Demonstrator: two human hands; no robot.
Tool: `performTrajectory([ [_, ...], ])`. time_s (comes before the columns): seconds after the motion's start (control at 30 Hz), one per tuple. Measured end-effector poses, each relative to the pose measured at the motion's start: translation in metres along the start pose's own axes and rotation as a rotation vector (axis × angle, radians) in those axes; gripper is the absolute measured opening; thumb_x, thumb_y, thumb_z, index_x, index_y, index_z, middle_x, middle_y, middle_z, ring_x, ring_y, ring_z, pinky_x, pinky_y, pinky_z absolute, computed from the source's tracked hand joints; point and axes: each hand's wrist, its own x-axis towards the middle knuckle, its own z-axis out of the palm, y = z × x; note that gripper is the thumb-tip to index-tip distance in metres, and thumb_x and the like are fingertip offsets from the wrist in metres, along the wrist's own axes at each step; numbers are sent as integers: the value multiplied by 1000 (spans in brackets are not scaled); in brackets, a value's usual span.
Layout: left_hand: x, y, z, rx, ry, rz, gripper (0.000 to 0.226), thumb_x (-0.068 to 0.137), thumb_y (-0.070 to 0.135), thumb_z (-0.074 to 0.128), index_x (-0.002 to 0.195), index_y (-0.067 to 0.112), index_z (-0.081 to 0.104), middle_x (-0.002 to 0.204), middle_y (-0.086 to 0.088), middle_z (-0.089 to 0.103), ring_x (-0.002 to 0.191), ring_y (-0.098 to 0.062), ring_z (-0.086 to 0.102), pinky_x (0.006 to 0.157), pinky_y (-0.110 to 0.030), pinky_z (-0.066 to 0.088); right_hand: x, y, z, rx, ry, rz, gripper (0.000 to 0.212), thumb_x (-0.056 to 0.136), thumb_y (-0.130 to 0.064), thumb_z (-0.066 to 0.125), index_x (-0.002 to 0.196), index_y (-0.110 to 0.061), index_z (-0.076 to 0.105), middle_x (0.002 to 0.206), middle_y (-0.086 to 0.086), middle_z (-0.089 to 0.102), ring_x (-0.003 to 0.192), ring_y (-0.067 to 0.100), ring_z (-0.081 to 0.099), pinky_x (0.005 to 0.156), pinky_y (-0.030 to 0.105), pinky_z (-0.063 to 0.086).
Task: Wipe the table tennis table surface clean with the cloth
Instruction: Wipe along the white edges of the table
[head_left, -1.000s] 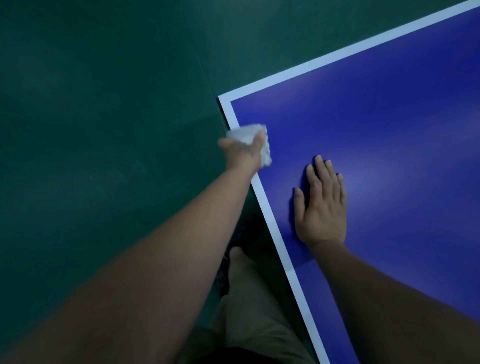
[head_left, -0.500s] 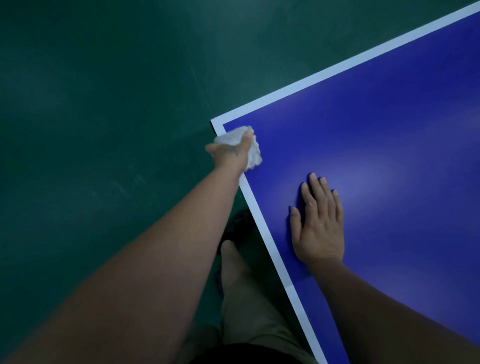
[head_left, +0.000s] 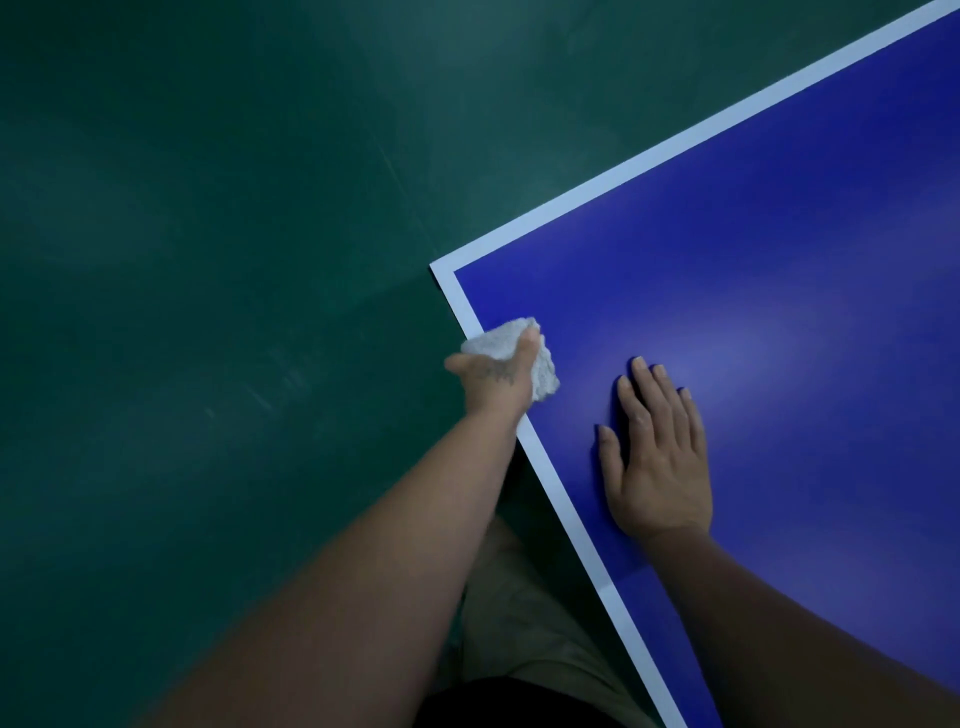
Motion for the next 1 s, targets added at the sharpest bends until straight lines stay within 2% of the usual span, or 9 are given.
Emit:
performTrajectory([
  [0.1,24,48,-7,-3,47,38,78,94,39,81,141,6,27,129,-10,56,100,-20,61,91,-26,48,0,-1,0,2,-3,11,53,109,-28,52,156,-4,49,172,8,33,162,27,26,131,55,23],
  [0.23,42,81,-13,2,81,46,92,88,58,80,145,8,28,135,-10,54,118,-27,60,107,-39,51,1,0,-1,6,-9,14,54,108,-27,53,157,-4,49,172,8,33,162,27,26,130,55,24],
  [0.33,28,52,-11,-53,63,125,82,87,39,88,138,1,35,118,-16,64,90,-18,67,70,-19,58,1,-1,-2,4,-7,15,54,108,-27,54,157,-4,49,172,8,34,162,27,27,130,56,25],
  [0.37,22,37,-10,-69,50,123,88,79,43,92,136,-1,41,116,-20,68,85,-19,70,64,-21,59,1,-1,-3,5,-5,16,54,107,-26,55,157,-4,49,172,8,34,162,27,28,130,55,25],
  [0.43,7,10,-8,-53,-3,94,101,64,55,92,133,-3,48,112,-22,72,83,-21,74,68,-31,64,1,0,-4,6,-10,18,54,107,-26,55,156,-4,49,172,8,35,161,27,28,130,55,25],
  [0.53,-10,-11,-8,28,-48,-6,75,89,42,85,132,12,32,115,-4,61,92,-9,64,71,-20,53,1,-1,-5,11,-23,18,55,106,-25,56,156,-3,49,172,9,34,162,28,27,130,55,25],
  [0.57,-14,-12,-9,54,-56,-27,70,93,40,81,131,16,28,120,-4,57,97,-11,62,76,-22,51,2,-2,-5,8,-33,26,56,106,-25,56,157,-3,48,172,10,34,162,28,26,130,55,25],
  [0.67,-7,4,-13,111,-89,-40,68,95,42,78,129,16,25,128,-7,51,109,-20,56,94,-26,44,3,-2,-7,-3,-53,32,57,106,-27,54,158,-4,47,173,10,32,162,28,25,129,57,26],
  [1.0,31,72,-22,78,-54,61,74,92,43,81,133,16,26,135,-11,54,118,-25,62,104,-36,55,53,-31,-2,6,-34,218,58,111,-30,48,163,-7,37,174,6,28,164,23,21,133,53,18],
])
